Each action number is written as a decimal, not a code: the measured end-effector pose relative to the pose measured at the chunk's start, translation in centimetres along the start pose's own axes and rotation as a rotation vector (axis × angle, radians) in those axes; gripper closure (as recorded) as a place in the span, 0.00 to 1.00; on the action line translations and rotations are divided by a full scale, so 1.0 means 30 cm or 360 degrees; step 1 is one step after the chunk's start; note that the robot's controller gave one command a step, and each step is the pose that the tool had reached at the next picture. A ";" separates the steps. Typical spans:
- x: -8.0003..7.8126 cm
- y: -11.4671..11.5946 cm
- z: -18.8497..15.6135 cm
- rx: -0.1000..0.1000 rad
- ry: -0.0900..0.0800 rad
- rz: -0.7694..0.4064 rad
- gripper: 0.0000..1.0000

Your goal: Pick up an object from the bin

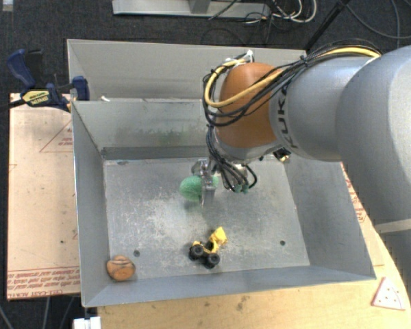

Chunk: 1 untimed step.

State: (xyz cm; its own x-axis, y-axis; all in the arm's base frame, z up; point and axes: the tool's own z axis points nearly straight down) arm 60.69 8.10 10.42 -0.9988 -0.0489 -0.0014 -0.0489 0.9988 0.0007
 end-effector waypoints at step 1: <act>-0.002 0.000 -0.033 0.0000 -0.0005 0.0000 1.00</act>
Offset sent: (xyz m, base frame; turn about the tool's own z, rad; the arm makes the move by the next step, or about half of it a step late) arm -0.0001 -0.0001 0.0448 0.0000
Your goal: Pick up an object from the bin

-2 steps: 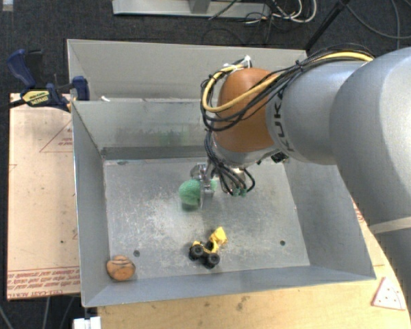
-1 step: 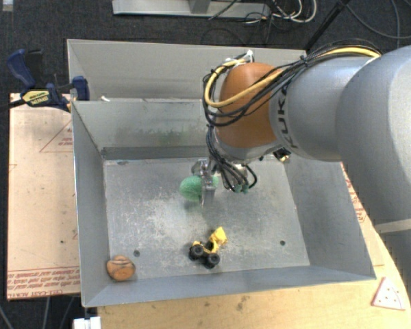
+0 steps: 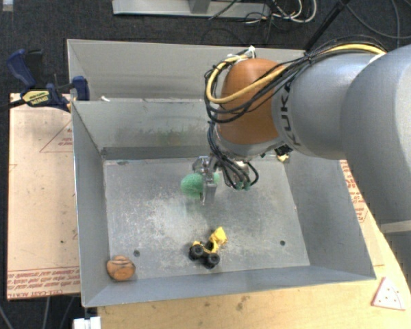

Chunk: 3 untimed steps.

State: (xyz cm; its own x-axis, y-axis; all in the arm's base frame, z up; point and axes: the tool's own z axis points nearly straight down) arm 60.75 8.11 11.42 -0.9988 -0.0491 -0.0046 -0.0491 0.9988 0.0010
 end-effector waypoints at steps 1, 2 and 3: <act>0.001 0.000 -0.029 0.0000 0.0004 0.0000 1.00; 0.000 0.000 -0.062 0.0000 0.0003 0.0000 1.00; 0.000 0.000 -0.092 0.0000 0.0002 -0.0001 1.00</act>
Offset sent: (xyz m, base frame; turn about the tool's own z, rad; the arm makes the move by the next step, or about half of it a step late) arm 0.0000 -0.0001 0.0406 0.0000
